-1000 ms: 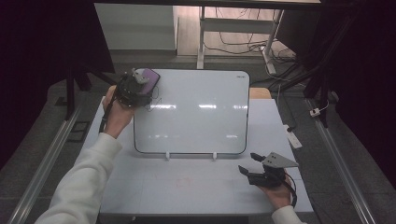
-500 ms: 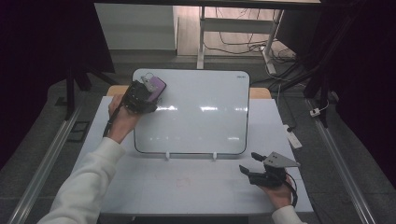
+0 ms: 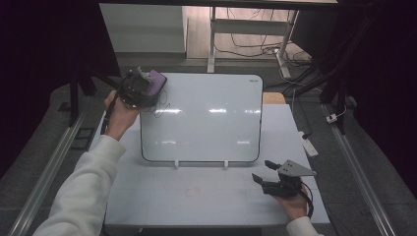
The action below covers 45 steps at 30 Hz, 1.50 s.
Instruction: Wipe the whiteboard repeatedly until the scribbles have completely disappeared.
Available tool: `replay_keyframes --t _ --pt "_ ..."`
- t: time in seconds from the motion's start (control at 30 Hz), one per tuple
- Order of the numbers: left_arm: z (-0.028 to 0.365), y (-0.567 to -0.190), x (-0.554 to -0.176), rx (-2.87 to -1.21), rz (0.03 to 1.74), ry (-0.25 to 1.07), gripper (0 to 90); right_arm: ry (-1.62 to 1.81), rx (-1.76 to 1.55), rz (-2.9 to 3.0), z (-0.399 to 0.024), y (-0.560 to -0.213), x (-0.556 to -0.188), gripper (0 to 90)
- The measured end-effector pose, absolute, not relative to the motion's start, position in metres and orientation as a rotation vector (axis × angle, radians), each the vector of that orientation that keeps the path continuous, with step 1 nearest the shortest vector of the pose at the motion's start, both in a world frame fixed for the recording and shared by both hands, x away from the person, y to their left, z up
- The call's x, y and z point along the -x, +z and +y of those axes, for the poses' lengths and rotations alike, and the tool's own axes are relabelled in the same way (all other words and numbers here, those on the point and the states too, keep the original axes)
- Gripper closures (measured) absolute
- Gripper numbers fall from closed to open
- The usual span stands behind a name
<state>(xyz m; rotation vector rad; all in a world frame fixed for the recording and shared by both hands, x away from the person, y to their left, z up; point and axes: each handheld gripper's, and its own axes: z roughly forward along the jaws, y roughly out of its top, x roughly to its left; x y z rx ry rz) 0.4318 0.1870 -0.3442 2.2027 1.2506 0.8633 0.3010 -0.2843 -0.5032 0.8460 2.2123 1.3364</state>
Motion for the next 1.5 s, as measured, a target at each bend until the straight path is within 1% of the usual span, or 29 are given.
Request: replay_keyframes --t 0.13,0.23,0.37,0.4,0.5,0.63,0.77,0.83,1.07,1.2,1.3,1.43,1.5 --pt "0.181 -0.344 -0.433 -2.234 1.233 0.83 40.9 1.341 -0.845 2.205 -0.285 -0.502 -0.301 27.3" --pt "0.172 -0.347 -0.432 -2.298 1.2 0.808 40.9 1.345 -0.846 2.205 -0.285 -0.502 -0.301 27.3" --pt "0.168 -0.35 -0.429 -2.342 1.167 0.734 40.9 1.342 -0.841 2.207 -0.285 -0.503 -0.301 27.3" --pt "0.169 -0.35 -0.428 -2.347 1.161 0.733 40.9 1.343 -0.839 2.207 -0.285 -0.502 -0.301 27.3" --pt "0.175 -0.347 -0.428 -2.332 1.184 0.744 40.9 1.345 -0.841 2.206 -0.285 -0.502 -0.301 27.3" --pt "0.191 -0.341 -0.432 -2.262 1.251 0.759 40.9 1.346 -0.839 2.204 -0.285 -0.502 -0.3 27.3" --pt "0.194 -0.341 -0.434 -2.256 1.274 0.779 40.9 1.344 -0.843 2.207 -0.285 -0.503 -0.301 27.3" --pt "0.189 -0.343 -0.434 -2.273 1.262 0.786 40.9 1.342 -0.843 2.208 -0.285 -0.503 -0.301 27.3" --pt "0.165 -0.355 -0.426 -2.349 1.164 0.734 40.9 1.341 -0.844 2.209 -0.285 -0.503 -0.301 27.3" --pt "0.167 -0.358 -0.422 -2.343 1.14 0.69 40.9 1.342 -0.844 2.211 -0.284 -0.504 -0.301 27.3" --pt "0.173 -0.356 -0.423 -2.343 1.157 0.749 40.9 1.339 -0.84 2.214 -0.284 -0.503 -0.301 27.3" --pt "0.189 -0.348 -0.428 -2.264 1.237 0.827 40.9 1.338 -0.842 2.211 -0.284 -0.503 -0.301 27.2" --pt "0.196 -0.345 -0.43 -2.23 1.264 0.834 40.9 1.338 -0.846 2.211 -0.285 -0.504 -0.301 27.2"
